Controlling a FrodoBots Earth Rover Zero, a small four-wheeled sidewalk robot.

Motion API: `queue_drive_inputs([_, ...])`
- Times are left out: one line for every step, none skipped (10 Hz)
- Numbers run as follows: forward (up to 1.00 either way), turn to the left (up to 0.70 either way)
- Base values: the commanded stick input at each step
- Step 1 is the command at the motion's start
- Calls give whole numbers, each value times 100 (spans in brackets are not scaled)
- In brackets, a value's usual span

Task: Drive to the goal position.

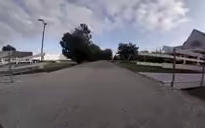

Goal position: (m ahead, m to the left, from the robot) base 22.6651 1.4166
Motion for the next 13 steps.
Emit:
queue_drive_inputs([70, 0])
queue_drive_inputs([70, 0])
queue_drive_inputs([70, 0])
queue_drive_inputs([70, 0])
queue_drive_inputs([70, 0])
queue_drive_inputs([70, 0])
queue_drive_inputs([70, 0])
queue_drive_inputs([70, 0])
queue_drive_inputs([70, 0])
queue_drive_inputs([70, 0])
queue_drive_inputs([70, 0])
queue_drive_inputs([70, 0])
queue_drive_inputs([70, 0])
